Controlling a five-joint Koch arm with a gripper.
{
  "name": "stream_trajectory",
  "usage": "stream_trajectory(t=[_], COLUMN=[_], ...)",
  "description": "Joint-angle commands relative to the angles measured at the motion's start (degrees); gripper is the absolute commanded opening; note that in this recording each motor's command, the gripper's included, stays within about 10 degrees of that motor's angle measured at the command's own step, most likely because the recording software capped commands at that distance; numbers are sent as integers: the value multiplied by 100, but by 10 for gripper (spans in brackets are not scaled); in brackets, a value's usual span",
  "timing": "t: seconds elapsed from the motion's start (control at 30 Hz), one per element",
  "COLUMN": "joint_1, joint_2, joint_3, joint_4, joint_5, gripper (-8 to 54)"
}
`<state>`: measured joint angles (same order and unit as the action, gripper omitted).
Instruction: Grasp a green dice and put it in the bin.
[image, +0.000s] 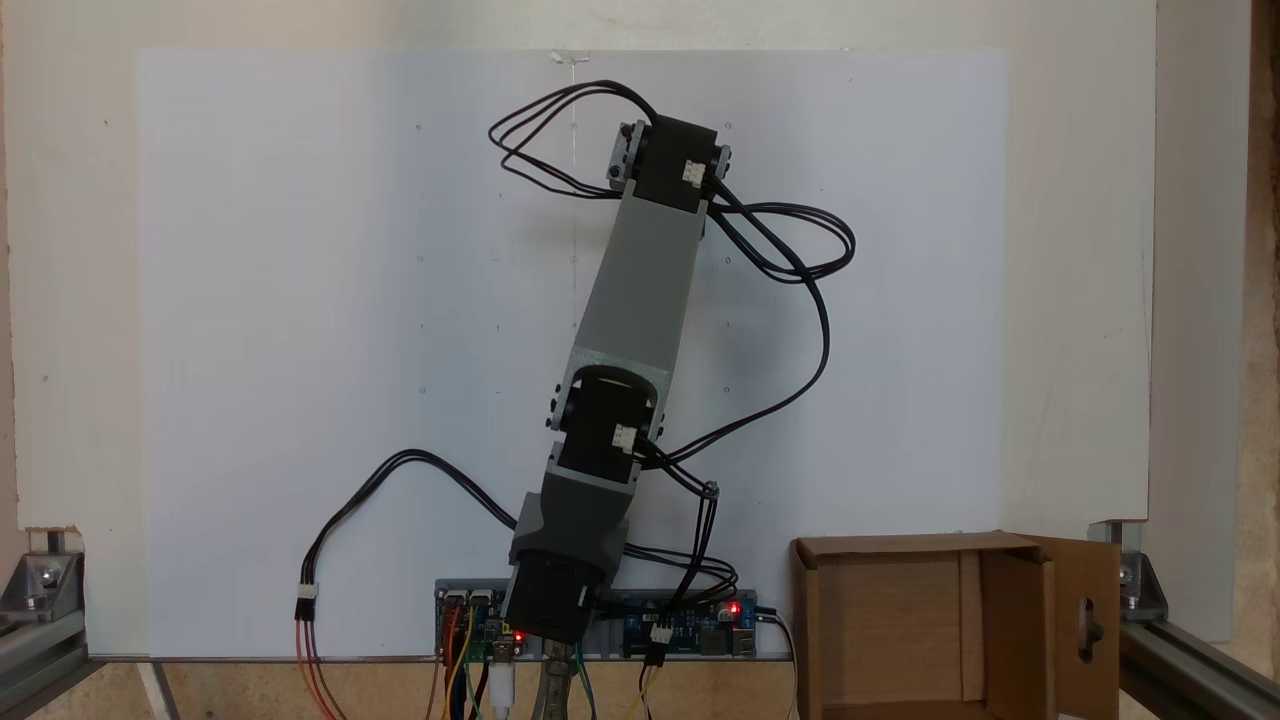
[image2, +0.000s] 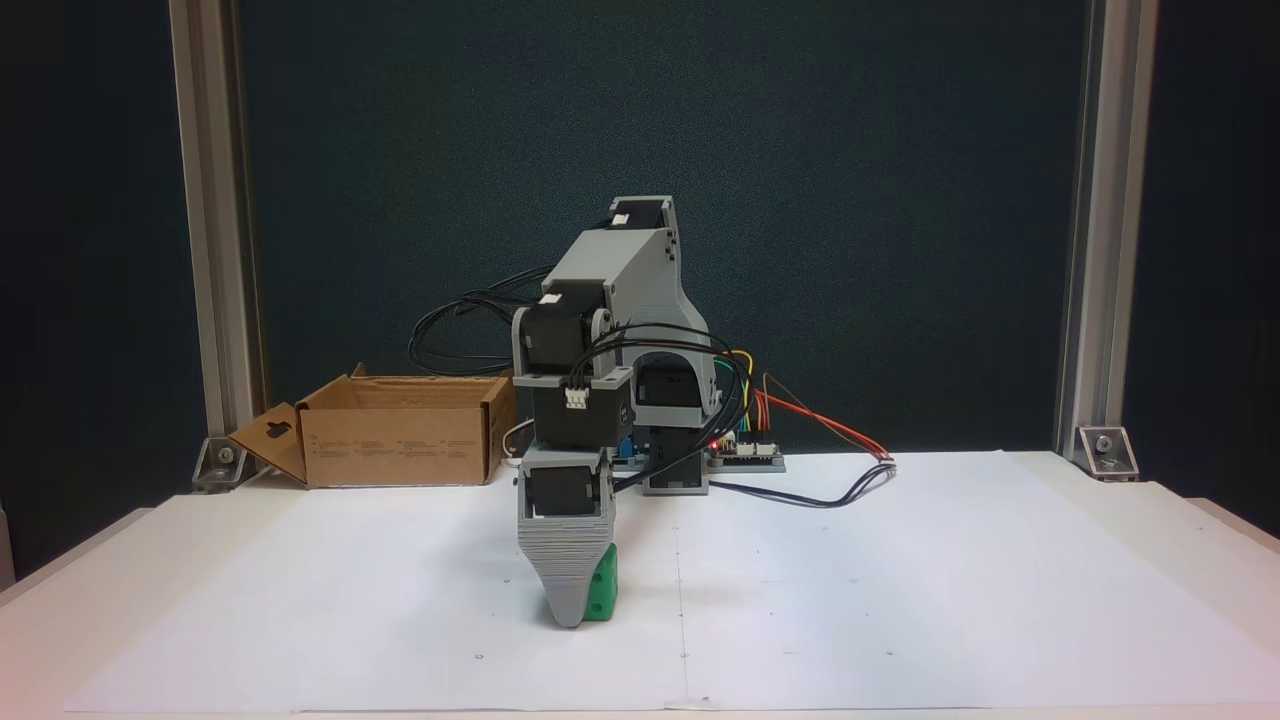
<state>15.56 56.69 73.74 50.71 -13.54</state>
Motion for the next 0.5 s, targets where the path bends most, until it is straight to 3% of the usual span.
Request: stream_trajectory(t=[0.0, 0.47], joint_1=[53, -149], joint_2=[229, 2312], joint_3=[-79, -1652], joint_4=[26, 2391], joint_5=[141, 475], gripper=[117, 117])
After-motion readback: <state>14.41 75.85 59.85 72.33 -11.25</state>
